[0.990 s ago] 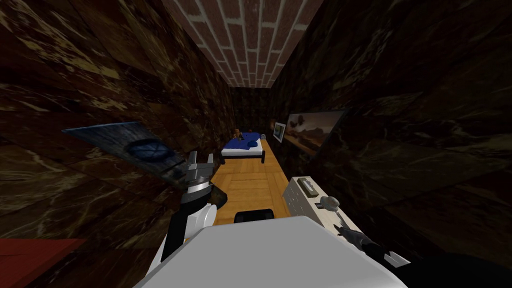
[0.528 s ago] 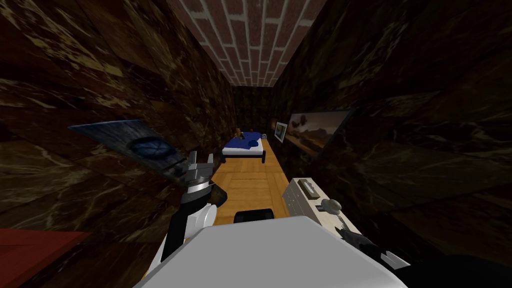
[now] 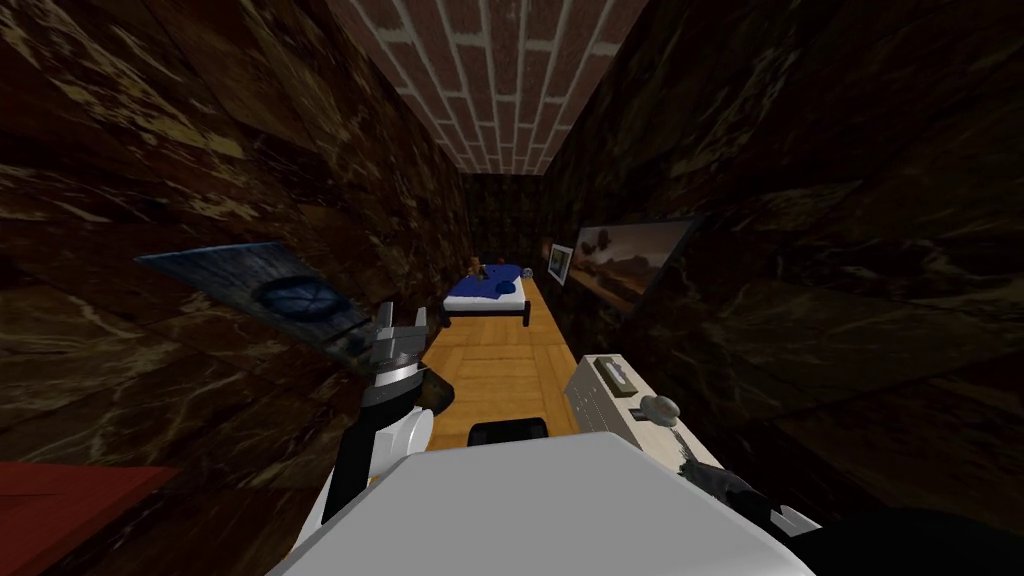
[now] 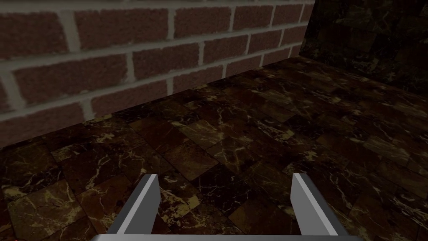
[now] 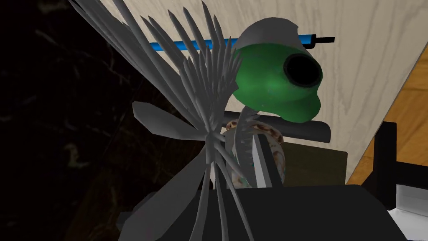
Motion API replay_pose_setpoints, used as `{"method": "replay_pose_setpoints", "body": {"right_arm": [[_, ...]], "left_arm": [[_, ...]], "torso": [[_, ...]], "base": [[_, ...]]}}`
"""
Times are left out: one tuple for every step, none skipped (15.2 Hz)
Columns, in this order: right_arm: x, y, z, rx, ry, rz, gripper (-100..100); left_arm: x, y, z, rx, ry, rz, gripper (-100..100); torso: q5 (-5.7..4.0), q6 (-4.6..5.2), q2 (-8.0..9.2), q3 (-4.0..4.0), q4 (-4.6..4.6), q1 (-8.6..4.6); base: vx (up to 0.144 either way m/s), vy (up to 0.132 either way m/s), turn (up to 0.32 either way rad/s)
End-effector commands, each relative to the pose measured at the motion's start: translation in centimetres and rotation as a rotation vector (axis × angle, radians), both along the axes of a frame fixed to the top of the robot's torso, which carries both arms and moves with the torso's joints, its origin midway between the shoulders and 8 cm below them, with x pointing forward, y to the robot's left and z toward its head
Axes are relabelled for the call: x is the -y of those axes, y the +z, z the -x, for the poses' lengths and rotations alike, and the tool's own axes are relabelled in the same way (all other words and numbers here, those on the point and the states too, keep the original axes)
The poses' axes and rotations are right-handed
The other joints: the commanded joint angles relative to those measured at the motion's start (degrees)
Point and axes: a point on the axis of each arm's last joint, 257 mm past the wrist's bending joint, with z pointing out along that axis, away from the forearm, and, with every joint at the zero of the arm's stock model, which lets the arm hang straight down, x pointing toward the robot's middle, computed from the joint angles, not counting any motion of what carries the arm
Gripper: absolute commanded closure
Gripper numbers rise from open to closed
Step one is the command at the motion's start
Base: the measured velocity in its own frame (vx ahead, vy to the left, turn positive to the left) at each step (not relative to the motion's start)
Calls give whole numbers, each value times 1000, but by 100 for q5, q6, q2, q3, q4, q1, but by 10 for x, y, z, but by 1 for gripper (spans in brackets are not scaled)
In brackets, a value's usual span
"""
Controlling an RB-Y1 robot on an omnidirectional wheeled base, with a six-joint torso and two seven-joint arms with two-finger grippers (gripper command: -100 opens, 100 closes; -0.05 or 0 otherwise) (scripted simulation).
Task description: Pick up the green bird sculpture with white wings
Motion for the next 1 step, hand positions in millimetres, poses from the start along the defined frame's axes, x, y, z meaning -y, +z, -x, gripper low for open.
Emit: {"method": "replay_pose_setpoints", "body": {"right_arm": [[0, 0, 0, 0, 0, 0, 100]], "left_arm": [[0, 0, 0, 0, 0, 0, 0]], "torso": [[0, 0, 0, 0, 0, 0]], "base": [[12, 73, -62]]}}
